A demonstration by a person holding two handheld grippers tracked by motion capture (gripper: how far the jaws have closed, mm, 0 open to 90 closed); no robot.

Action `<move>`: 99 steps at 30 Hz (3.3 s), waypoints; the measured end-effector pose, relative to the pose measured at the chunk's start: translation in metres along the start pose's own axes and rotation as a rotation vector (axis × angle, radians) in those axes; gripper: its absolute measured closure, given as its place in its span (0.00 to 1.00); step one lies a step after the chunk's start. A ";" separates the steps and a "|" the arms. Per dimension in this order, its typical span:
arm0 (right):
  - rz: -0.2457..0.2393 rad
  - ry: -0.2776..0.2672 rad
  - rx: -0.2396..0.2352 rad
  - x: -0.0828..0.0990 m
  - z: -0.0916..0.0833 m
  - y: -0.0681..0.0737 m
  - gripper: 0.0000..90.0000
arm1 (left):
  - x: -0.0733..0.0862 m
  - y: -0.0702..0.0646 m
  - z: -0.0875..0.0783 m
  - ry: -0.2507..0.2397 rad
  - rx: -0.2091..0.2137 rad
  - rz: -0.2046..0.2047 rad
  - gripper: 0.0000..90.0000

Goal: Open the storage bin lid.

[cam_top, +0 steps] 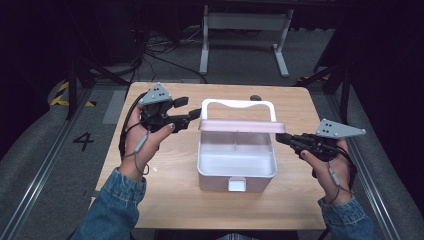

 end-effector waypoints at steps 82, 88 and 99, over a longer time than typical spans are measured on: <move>0.068 0.007 0.026 0.003 -0.026 -0.014 0.92 | 0.002 -0.015 0.050 -0.011 0.037 0.089 0.67; 0.077 0.001 0.042 0.004 -0.030 -0.018 0.92 | -0.003 -0.008 0.057 -0.017 0.021 0.089 0.68; 0.086 0.007 0.061 0.006 -0.035 -0.025 0.91 | -0.012 0.009 0.073 -0.005 -0.009 0.083 0.70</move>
Point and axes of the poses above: each handheld gripper's, and its own axes: z roughly forward along the jaws, x roughly out of its underside, y roughly to its left, the point moved 1 cm from there along z, roughly forward along the jaws, and after that the axes turned 6 degrees about -y, right-handed, at the moved point
